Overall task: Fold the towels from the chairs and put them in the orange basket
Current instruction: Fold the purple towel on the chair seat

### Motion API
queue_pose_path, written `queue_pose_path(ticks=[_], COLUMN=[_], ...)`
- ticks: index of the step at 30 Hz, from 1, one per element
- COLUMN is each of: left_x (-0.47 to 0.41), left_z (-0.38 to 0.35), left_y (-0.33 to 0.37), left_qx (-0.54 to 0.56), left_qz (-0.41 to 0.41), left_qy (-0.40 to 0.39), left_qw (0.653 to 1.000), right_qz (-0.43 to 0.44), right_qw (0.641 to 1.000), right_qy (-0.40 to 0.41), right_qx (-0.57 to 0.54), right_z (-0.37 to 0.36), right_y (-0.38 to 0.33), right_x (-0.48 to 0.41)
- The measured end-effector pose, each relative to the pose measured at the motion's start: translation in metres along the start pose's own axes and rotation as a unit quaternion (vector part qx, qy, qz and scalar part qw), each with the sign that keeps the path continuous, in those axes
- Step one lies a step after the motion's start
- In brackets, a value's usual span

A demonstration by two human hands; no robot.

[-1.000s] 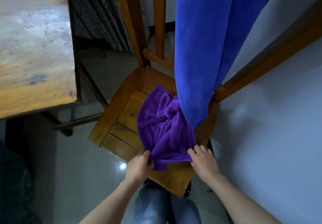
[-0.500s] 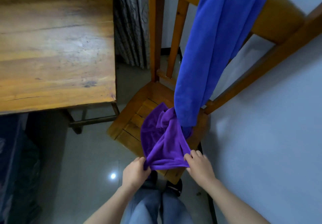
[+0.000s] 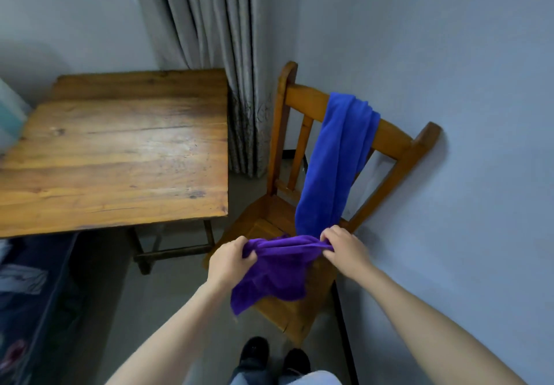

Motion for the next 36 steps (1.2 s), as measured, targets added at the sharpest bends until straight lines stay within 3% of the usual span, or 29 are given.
queue_pose_path(ticks=[11, 18, 27, 33, 36], left_x=[-0.028, -0.024, -0.001, 0.008, 0.015], left_z=[0.140, 0.234, 0.298, 0.337, 0.351], left_y=[0.059, 0.093, 0.102, 0.094, 0.096], left_qx=[0.038, 0.018, -0.019, 0.084, 0.187], left_qz=[-0.099, -0.123, -0.127, -0.151, -0.166], left_qy=[0.122, 0.246, 0.280, 0.294, 0.283], left_qw=[0.987, 0.961, 0.951, 0.940, 0.926], right_qz=[0.047, 0.063, 0.067, 0.082, 0.099], right_qw=[0.991, 0.969, 0.949, 0.937, 0.935], right_qy=[0.113, 0.219, 0.267, 0.296, 0.299], right_qx=[-0.062, -0.099, -0.152, -0.164, -0.161], right_z=[0.149, 0.242, 0.311, 0.352, 0.370], right_y=[-0.055, -0.084, -0.091, -0.096, -0.099], right_x=[0.004, 0.020, 0.029, 0.037, 0.047])
Point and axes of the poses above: each hand's wrist, its own x-axis away from the middle knuckle, its own z-axis out of the back of the hand, y = z × x, the point moved 7 cm from there along -x, towards the middle knuckle, and after that the axes turned 11 degrees about -z, right-handed, at the moved point
